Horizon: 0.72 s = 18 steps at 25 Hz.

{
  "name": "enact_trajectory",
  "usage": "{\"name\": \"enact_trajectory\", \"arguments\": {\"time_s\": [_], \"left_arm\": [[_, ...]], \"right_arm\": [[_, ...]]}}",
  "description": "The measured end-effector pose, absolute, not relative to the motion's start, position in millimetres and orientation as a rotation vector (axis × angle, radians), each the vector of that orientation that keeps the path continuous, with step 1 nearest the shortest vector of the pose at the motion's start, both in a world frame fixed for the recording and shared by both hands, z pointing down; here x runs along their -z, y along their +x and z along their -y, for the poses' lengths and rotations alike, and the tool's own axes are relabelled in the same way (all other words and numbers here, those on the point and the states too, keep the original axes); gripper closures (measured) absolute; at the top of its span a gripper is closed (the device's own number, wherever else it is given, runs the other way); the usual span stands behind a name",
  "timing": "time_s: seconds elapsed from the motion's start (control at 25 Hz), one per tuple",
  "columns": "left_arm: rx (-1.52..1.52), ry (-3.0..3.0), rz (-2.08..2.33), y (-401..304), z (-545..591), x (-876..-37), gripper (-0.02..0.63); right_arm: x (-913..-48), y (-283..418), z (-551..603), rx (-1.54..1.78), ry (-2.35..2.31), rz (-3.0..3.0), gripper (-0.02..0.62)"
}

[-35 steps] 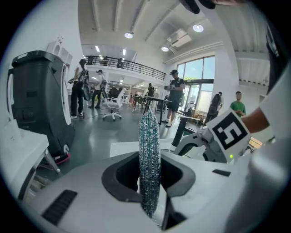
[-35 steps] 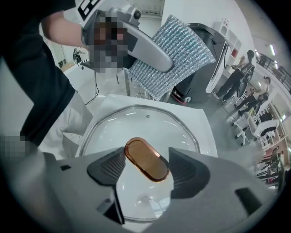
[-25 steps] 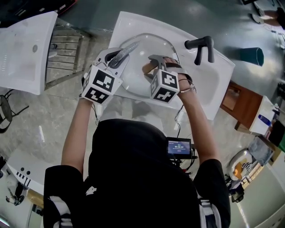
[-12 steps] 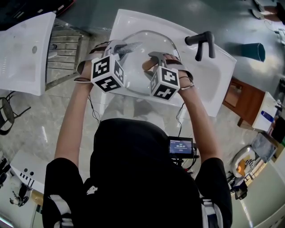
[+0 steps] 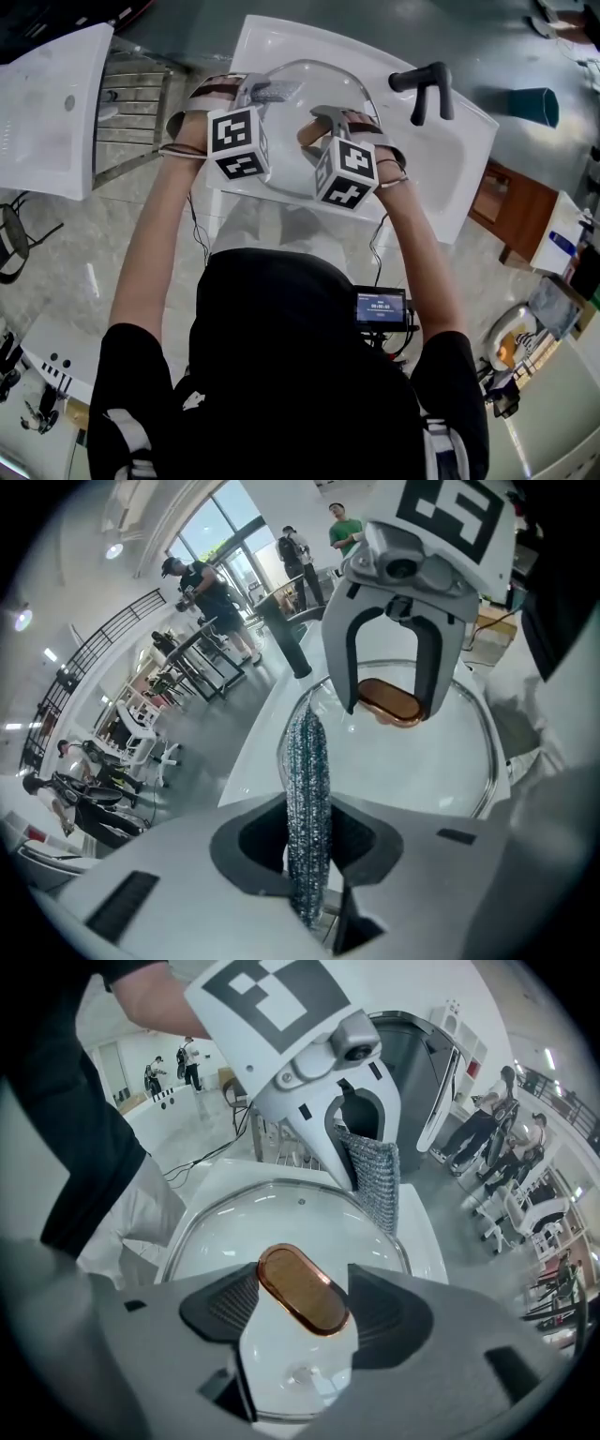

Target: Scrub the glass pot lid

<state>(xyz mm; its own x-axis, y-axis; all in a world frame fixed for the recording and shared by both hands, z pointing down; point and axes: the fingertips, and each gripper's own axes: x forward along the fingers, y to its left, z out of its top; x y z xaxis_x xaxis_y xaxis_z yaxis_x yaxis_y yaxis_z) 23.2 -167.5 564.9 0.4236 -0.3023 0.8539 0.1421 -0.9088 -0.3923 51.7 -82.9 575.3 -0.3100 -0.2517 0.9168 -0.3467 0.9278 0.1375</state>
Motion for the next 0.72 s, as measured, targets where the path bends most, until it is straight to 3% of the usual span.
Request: {"name": "enact_trajectory", "arguments": {"time_s": [0.72], "left_arm": [[1.53, -2.081, -0.021, 20.6, 165.5, -592.9, 0.535]], "right_arm": [[-575.3, 51.0, 83.7, -0.095, 0.444, 1.922, 0.304]]}}
